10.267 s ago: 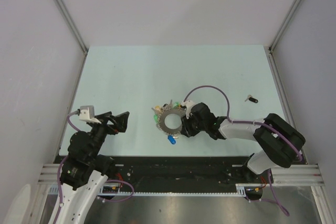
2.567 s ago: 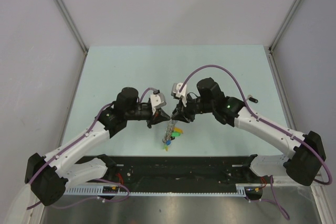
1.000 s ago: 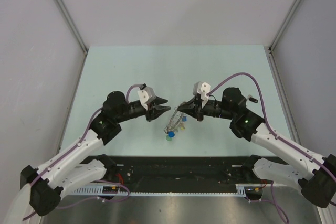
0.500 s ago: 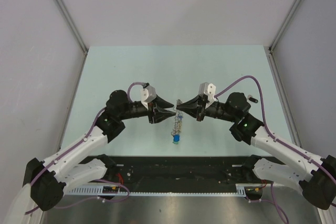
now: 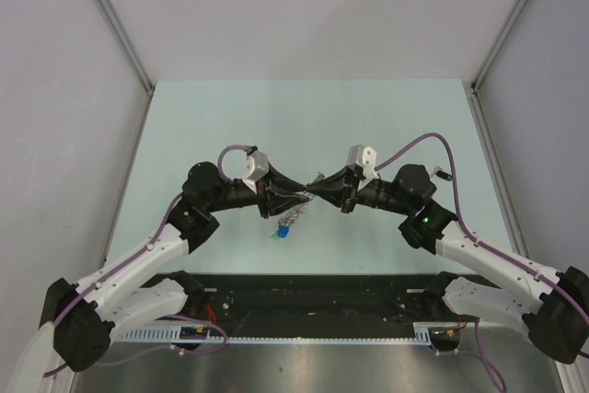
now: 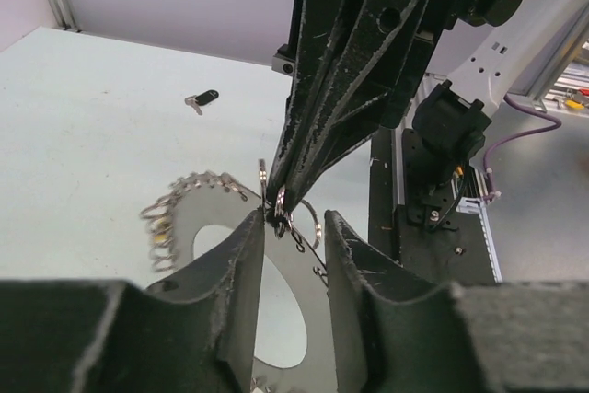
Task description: Put the keys on the keyring
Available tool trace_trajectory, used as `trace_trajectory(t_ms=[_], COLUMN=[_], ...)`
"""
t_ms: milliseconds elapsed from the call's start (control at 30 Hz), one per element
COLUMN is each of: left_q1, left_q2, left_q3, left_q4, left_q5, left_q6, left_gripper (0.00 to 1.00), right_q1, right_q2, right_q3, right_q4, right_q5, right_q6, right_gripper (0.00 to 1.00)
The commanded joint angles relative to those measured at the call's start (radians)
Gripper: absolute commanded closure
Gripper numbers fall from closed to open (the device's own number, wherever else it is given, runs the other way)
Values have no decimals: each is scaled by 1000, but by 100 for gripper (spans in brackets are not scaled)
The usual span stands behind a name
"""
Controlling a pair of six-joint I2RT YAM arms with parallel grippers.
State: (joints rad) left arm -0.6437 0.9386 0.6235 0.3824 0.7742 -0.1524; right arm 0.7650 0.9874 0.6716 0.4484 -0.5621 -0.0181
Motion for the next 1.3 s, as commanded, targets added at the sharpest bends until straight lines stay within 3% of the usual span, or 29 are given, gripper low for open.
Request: trace_trajectory(t_ms=[0,267,300,467,533,633,733,967,1267], left_q1=[-8,-8,-8,-8,-8,-8,-10,-27,-33], left_q2=[-14,-11,-14,-21,-14,12,34,51,52], left_q3=[-1,-2,-2,22,51,103,146,183,191], left_q4=[52,47,44,-42,-121,-253,-363,-490,-505], left_q5=[5,0,-3,-47,-61,-85,-108,-145,-153], left_q6=[-13,-6,-6,65,94,174,264,346,352], left_gripper=[67,90,99,100,100,100,100,100,100], right_q1=[5,-7,-7,-16,-21,-29,-24,-12,57], right_q2=[-10,-10,-12,-18,-29,-46,-35,59,168], right_q3=[11,13,11,11,13,49,126,282,362], right_q4=[113,79,73,-5,-33,-141,-348,-617,-700], right_q5=[2,-16,-19,-22,-15,11,42,45,56], right_q6=[9,4,3,-5,0,-17,-69,-178,-229], right_gripper=[100,100,100,100,92,69,62,58,58])
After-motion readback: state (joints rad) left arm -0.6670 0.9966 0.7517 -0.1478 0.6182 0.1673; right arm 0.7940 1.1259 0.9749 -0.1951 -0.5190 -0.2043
